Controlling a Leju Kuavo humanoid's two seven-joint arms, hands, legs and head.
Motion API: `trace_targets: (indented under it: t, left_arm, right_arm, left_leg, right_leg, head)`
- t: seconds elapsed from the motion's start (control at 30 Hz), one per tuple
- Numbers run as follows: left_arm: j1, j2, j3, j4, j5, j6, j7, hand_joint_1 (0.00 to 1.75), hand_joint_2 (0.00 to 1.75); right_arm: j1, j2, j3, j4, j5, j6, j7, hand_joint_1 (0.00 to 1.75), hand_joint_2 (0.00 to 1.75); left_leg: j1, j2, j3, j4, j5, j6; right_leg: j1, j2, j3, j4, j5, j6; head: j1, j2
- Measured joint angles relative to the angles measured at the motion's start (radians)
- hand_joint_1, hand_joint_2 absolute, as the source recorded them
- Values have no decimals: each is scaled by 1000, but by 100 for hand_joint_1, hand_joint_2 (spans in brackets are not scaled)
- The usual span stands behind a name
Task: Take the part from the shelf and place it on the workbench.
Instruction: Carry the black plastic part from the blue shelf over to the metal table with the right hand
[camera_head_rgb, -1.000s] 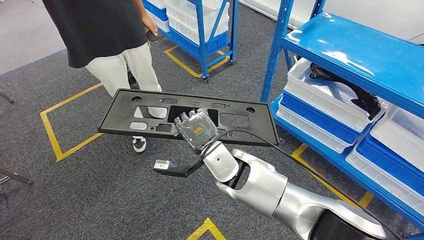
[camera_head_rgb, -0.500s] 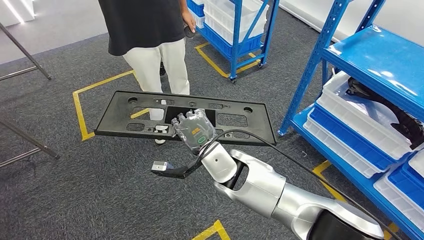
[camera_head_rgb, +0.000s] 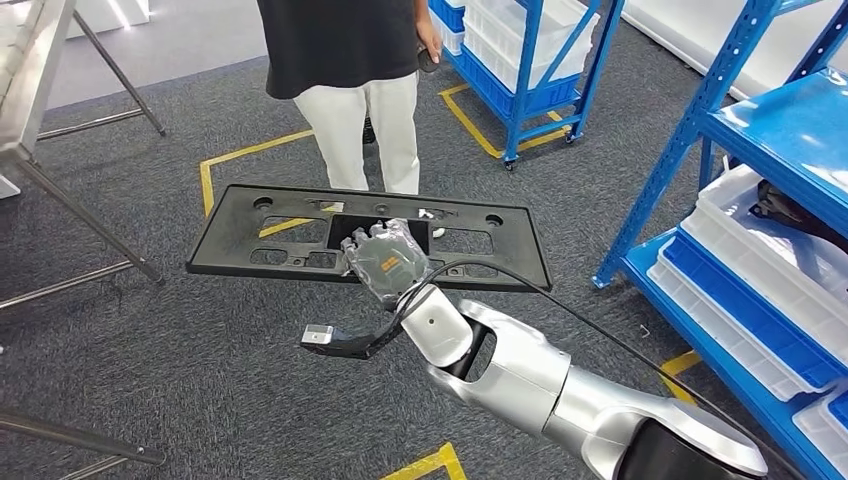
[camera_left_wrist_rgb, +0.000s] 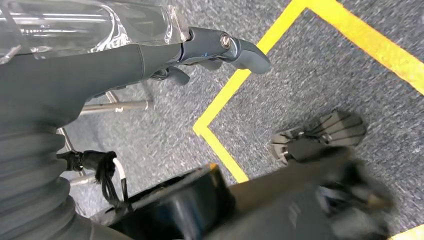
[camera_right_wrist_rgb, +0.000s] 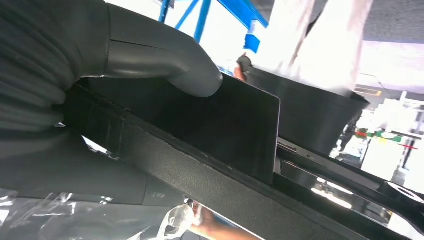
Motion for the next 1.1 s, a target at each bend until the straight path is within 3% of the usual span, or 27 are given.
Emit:
trace_targets:
  t: [0.07,0.13,0.2,0.3,0.33,0.37,0.4,0.43,0.5,0.57,0.63,0.7,0.77,0.83,0.87,0.9,0.93,1.0,1.07,1.1]
  left_arm:
    - [0,0,0,0,0,0,0,0,175]
    - [2,0,0,0,-1,0,1,0,175]
    - [4,1,0,0,-1,1,2,0,175]
    - [2,1,0,0,-2,0,7,0,175]
    - [3,1,0,0,-2,0,7,0,175]
    - [4,1,0,0,-2,0,7,0,175]
    - [6,0,0,0,-2,0,8,0,175]
    - [7,0,0,0,-3,0,8,0,175]
    - [7,0,0,0,-5,0,8,0,175]
    - [7,1,0,0,-7,0,8,0,175]
    - [10,2,0,0,-8,0,8,0,175]
    - [12,2,0,0,-9,0,8,0,175]
    - [9,2,0,0,-10,0,7,0,175]
    - [2,2,0,0,-10,0,7,0,175]
    - [0,2,0,0,-10,0,7,0,175]
    - [-2,2,0,0,-10,0,8,0,175]
    - [-1,2,0,0,-10,-1,9,0,175]
    - [1,2,0,0,-10,-1,10,0,175]
    - [0,2,0,0,-10,-1,10,0,175]
    - [0,2,0,0,-10,-1,10,0,175]
  right_arm:
    - [0,0,0,0,-2,0,0,175,175]
    - [0,2,0,-1,-3,0,0,175,175]
    - [-1,2,-1,-1,-3,0,0,175,175]
    - [2,-1,0,-2,-3,0,0,175,175]
    - [4,-3,0,-1,-4,0,0,175,175]
    - [7,-4,1,-1,-4,0,0,175,175]
    - [8,-5,1,-1,-4,0,1,175,175]
    - [9,-6,2,-1,-4,0,1,175,175]
    - [8,-6,2,-2,-4,0,2,175,175]
    - [9,-7,4,-2,-5,1,2,175,175]
    - [10,-5,4,-2,-5,1,3,175,175]
    - [8,-3,4,-2,-5,1,4,175,175]
    - [7,-3,4,-3,-5,1,4,175,175]
    - [8,-4,4,-4,-5,1,4,175,175]
    - [9,-5,5,-4,-5,1,4,175,175]
    - [9,-5,5,-4,-5,1,4,175,175]
    - [8,-5,5,-4,-5,1,4,175,175]
    - [6,-5,5,-4,-5,1,4,175,175]
    - [4,-5,5,-4,-5,1,4,175,175]
    - [4,-5,5,-4,-5,1,4,175,175]
  left_leg:
    - [-13,15,23,-49,7,10]
    - [-12,-3,24,-56,12,19]
    - [-6,-21,32,-67,18,31]
    - [-3,-48,37,-72,21,41]
    - [-2,-59,37,-72,20,42]
    - [0,-71,37,-71,20,42]
    - [2,-83,38,-70,19,41]
    - [5,-95,38,-68,18,38]
    - [8,-117,36,-58,11,28]
    - [10,-135,28,-51,8,15]
    - [15,-149,23,-52,9,4]
    - [15,-122,7,-21,-9,-5]
    - [13,-71,-48,96,-63,-14]
    - [14,-51,-118,234,-111,-19]
    - [14,-48,-134,262,-114,-19]
    - [14,-46,-127,246,-98,-18]
    - [14,-41,-100,190,-68,-16]
    - [4,-2,-20,35,-6,-6]
    - [-8,27,17,-43,14,5]
    - [-14,23,17,-47,12,10]
  right_leg:
    - [3,-15,2,-1,-3,8]
    - [2,-27,4,-2,-7,17]
    - [0,-3,-6,34,-33,24]
    - [-1,49,-97,222,-120,29]
    - [-1,53,-128,277,-136,31]
    - [-2,54,-143,296,-132,33]
    - [-3,55,-137,274,-107,35]
    - [-6,60,-113,214,-69,37]
    - [-16,95,-49,72,-3,40]
    - [-18,120,-19,7,14,37]
    - [-13,106,-17,4,12,25]
    - [-14,87,-12,1,13,11]
    - [-13,68,-7,-1,11,2]
    - [-10,46,-5,-1,8,-3]
    - [-9,35,-4,-1,6,-4]
    - [-8,25,-2,-1,4,-4]
    - [-7,17,2,-1,1,-3]
    - [-4,2,10,-1,-5,2]
    - [0,-11,12,-1,-10,10]
    - [1,-20,13,-3,-11,14]
  head:
    - [0,0]
    - [0,0]
    - [0,0]
    - [2,0]
    - [2,0]
    - [2,0]
    - [2,0]
    - [2,0]
    - [3,0]
    - [4,0]
    - [5,0]
    - [2,0]
    - [-2,0]
    - [-3,0]
    - [-3,0]
    - [-3,0]
    - [-3,0]
    - [-3,0]
    - [-3,0]
    - [-3,0]
